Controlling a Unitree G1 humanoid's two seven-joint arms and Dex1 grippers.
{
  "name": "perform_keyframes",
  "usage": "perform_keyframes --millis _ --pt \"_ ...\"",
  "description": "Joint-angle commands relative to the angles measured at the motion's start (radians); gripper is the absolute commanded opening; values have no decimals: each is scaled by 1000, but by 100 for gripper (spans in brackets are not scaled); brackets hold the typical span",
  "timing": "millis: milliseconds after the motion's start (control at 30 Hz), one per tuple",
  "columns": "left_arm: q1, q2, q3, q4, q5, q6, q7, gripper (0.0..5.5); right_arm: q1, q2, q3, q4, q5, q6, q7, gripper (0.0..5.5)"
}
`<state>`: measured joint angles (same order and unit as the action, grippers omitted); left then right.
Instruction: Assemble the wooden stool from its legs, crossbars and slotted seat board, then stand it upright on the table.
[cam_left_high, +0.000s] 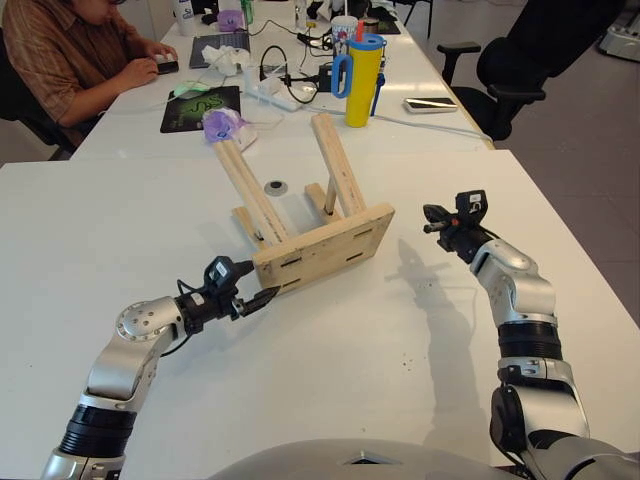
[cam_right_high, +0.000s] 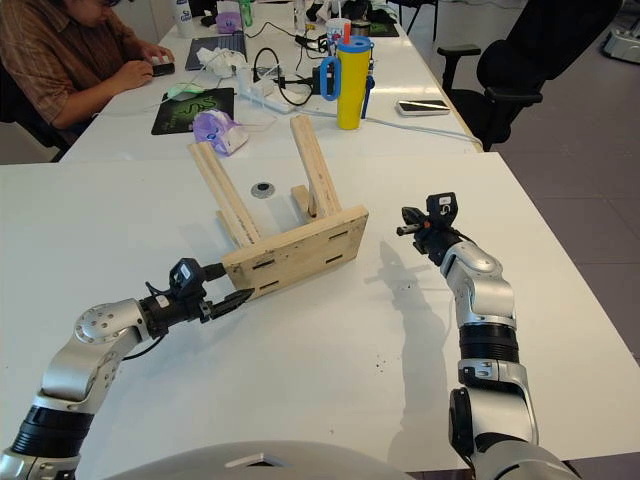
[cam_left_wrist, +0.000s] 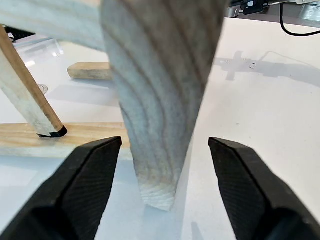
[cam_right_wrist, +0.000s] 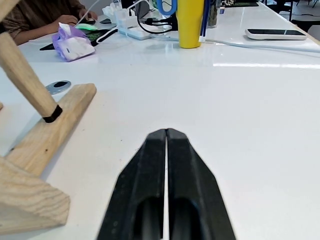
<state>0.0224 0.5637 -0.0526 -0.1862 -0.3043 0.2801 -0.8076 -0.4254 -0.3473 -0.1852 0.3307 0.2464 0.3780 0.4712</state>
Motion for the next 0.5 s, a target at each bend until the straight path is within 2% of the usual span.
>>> perform_keyframes --millis 33,267,400,500 --pt "-25 16 12 23 -6 5 -21 253 1 14 18 13 -11 -17 -13 0" --pt "-60 -8 28 11 -69 74 -29 157 22 25 24 13 -9 -22 -27 0" --pt "-100 -53 80 -41 -209 228 10 146 13 24 24 32 -6 -23 -32 0" --pt "-180 -127 183 -85 -435 432 117 146 11 26 31 42 -9 -19 -35 0"
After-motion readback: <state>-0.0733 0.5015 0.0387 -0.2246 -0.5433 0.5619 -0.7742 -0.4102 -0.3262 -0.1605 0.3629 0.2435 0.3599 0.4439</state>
